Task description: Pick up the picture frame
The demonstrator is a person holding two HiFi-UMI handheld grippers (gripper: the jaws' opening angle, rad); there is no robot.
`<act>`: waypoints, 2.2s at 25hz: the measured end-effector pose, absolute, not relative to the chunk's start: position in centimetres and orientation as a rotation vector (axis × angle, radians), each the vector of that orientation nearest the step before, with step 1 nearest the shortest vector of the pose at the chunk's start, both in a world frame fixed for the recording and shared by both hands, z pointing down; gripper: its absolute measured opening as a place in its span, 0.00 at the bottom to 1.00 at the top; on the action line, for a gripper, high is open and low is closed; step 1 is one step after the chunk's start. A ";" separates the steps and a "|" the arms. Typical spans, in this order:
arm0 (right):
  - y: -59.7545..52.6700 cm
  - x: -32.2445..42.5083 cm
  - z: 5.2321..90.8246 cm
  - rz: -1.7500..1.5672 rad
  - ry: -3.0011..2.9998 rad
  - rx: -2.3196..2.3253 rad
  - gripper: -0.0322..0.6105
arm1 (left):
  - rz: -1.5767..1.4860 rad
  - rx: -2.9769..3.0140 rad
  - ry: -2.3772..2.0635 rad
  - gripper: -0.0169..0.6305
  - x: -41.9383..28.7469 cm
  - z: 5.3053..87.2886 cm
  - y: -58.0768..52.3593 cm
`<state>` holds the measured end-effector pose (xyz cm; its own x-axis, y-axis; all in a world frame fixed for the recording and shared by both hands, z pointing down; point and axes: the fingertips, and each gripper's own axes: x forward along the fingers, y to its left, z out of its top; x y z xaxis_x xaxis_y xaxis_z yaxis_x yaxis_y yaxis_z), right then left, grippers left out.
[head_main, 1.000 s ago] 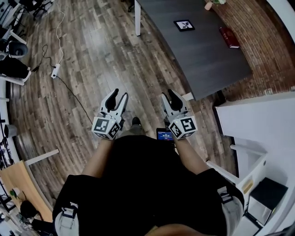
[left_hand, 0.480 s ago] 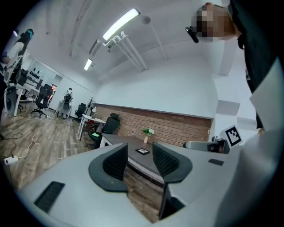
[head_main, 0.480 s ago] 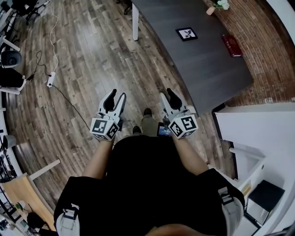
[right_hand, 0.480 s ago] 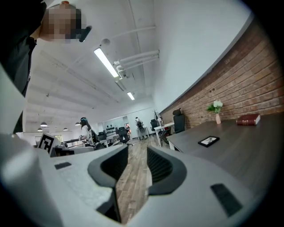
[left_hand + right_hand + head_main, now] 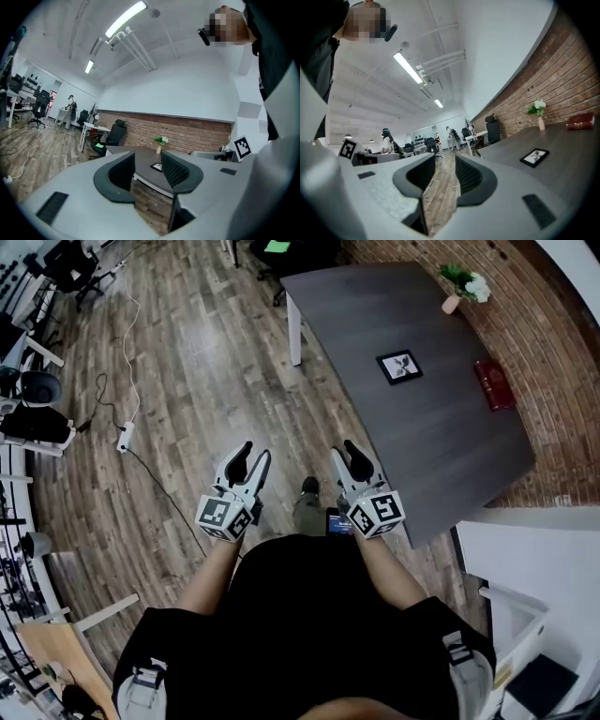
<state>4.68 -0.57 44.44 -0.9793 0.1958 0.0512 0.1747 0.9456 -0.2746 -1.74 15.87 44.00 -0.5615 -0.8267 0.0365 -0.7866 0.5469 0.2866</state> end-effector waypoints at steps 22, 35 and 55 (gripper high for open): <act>-14.6 -13.3 43.2 0.488 -3.042 -0.302 0.26 | -0.329 1.489 -2.586 0.27 -22.6 40.8 -0.4; -23.9 -19.9 45.9 0.621 -3.049 0.151 0.26 | -0.300 1.800 -2.255 0.27 -33.1 44.0 -12.6; -42.4 -18.4 50.4 0.650 -2.656 1.205 0.26 | 0.011 2.293 -1.180 0.26 -32.5 51.3 -39.1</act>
